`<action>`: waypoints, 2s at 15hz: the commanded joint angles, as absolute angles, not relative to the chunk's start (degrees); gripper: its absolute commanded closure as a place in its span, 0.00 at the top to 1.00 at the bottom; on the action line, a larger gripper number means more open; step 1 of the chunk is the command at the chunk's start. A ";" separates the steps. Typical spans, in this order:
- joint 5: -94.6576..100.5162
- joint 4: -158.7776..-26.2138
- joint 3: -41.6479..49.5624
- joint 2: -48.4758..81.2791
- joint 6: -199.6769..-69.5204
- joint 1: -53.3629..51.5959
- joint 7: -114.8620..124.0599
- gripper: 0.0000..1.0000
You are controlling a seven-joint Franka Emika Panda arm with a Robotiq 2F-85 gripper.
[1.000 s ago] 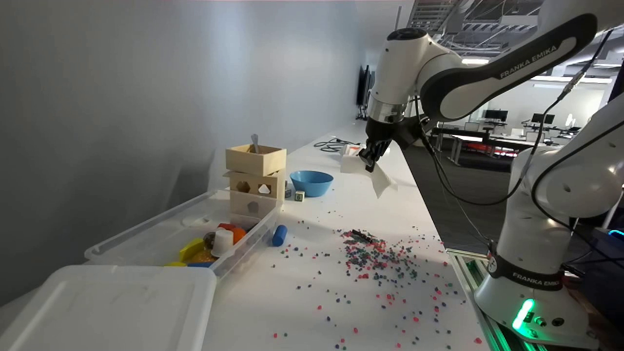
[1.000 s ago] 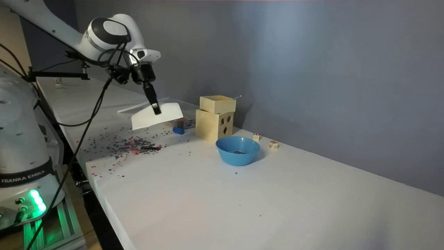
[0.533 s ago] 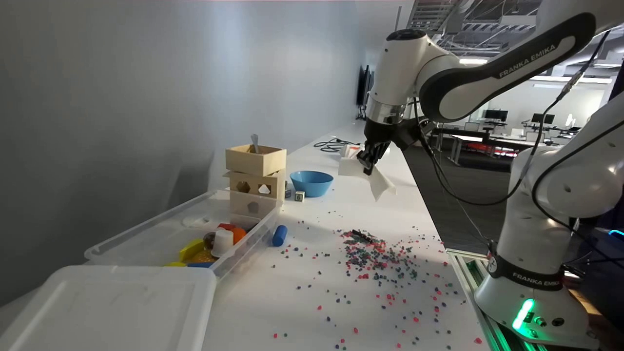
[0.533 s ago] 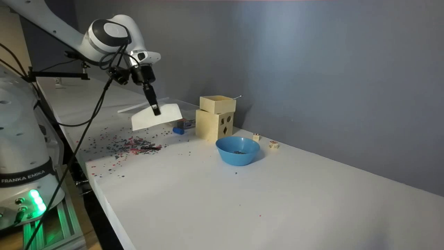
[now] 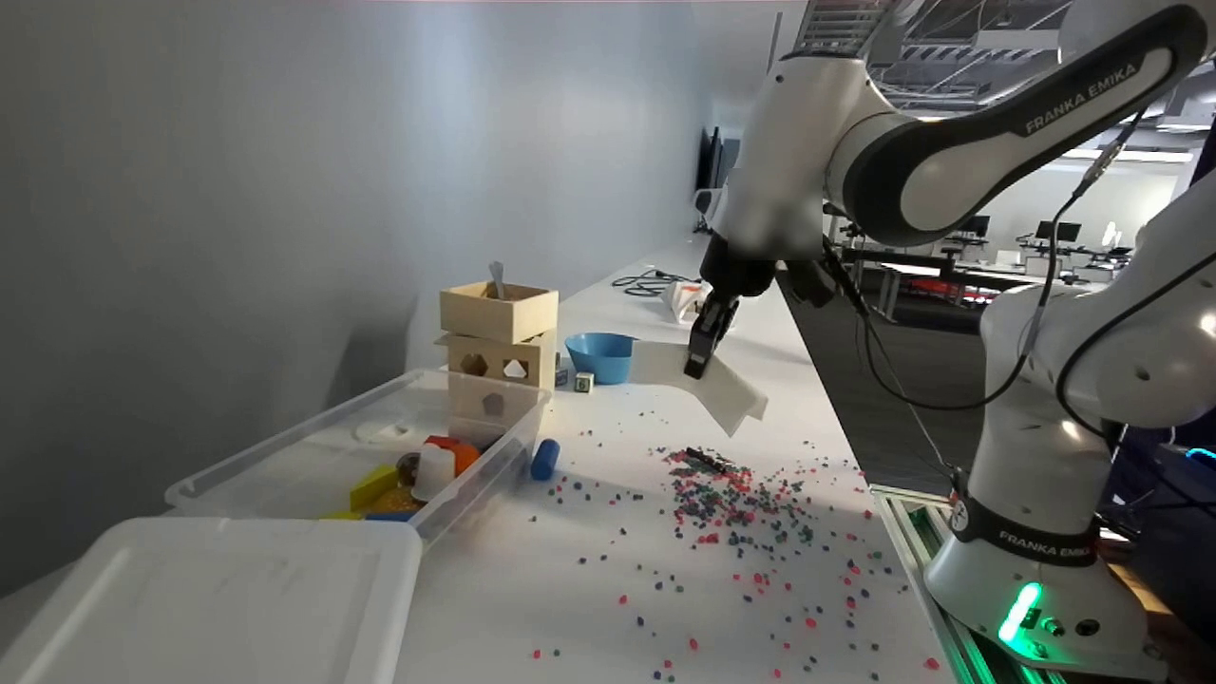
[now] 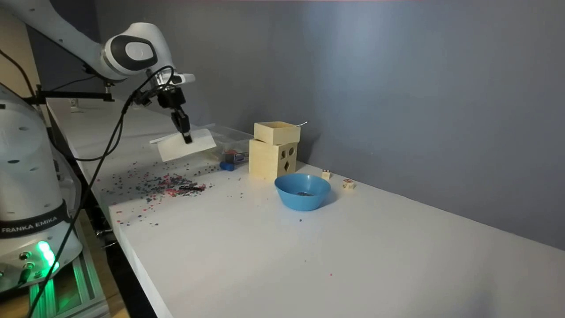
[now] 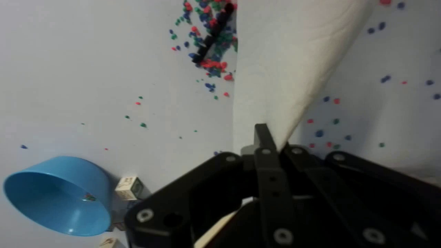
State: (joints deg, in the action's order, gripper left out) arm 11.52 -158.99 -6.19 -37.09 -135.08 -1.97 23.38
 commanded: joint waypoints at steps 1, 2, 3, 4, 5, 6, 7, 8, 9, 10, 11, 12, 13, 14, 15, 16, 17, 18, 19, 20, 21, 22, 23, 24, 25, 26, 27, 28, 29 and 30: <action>1.20 -158.14 -5.26 -40.19 -134.97 -8.49 15.24 0.00; 1.00 -157.86 -4.68 -39.82 -135.39 -9.04 10.79 0.00; 4.01 -158.94 -6.65 -38.28 -135.22 -4.73 13.13 0.02; 3.13 -158.88 -6.22 -38.56 -135.10 -5.72 10.91 0.02; 2.76 -158.87 -5.96 -38.72 -135.09 -6.18 9.76 0.02; 2.66 -158.87 -5.80 -38.78 -135.09 -6.37 9.32 0.02; 2.61 -158.86 -5.72 -38.82 -135.09 -6.46 9.14 0.02; 2.59 -158.86 -5.70 -38.83 -135.09 -6.51 9.04 0.02; 1.38 -158.71 -5.46 -38.53 -135.84 -7.08 9.45 0.00; 0.81 -157.64 -6.85 -37.78 -134.54 -7.35 11.43 0.00; -0.56 -156.26 -8.46 -37.00 -133.44 -8.54 13.37 0.00; -1.60 -155.71 -9.38 -36.92 -132.55 -9.31 14.04 0.00; -2.51 -155.18 -11.50 -37.09 -131.75 -10.27 15.60 0.00; -3.90 -154.40 -12.93 -37.07 -130.98 -11.37 16.38 0.00; -5.47 -153.80 -14.56 -37.14 -130.38 -13.02 17.08 0.00; -6.54 -153.20 -15.60 -37.17 -129.87 -13.97 17.31 0.00; -7.80 -152.27 -16.87 -36.44 -129.90 -14.86 18.41 0.00; -8.81 -151.00 -17.80 -35.37 -129.62 -15.59 19.04 0.00; -9.76 -149.92 -18.45 -34.19 -129.70 -15.99 19.64 0.00; -10.61 -148.93 -19.04 -33.13 -129.67 -16.27 20.25 0.00; -10.64 -147.82 -19.84 -32.11 -129.80 -15.72 21.26 0.00; -10.48 -146.81 -20.62 -31.02 -130.16 -14.97 22.55 0.00; -10.03 -145.63 -21.16 -29.64 -130.17 -14.01 23.78 0.00; -9.91 -144.60 -21.26 -28.36 -129.61 -13.54 24.41 0.00; -9.41 -143.89 -21.63 -27.52 -129.56 -12.96 25.13 0.00; -8.70 -143.04 -22.09 -26.57 -129.90 -12.34 25.95 0.00; -8.34 -142.15 -21.93 -25.52 -130.08 -12.31 25.11 0.00; -7.24 -141.52 -22.01 -24.76 -131.14 -12.01 23.85 0.00; -5.70 -140.47 -22.20 -23.90 -131.05 -10.97 24.10 0.00; -5.31 -139.62 -21.26 -22.81 -130.37 -10.42 23.13 0.00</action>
State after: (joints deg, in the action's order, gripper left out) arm -6.39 -150.12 -20.34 -29.26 -132.67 -11.83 17.76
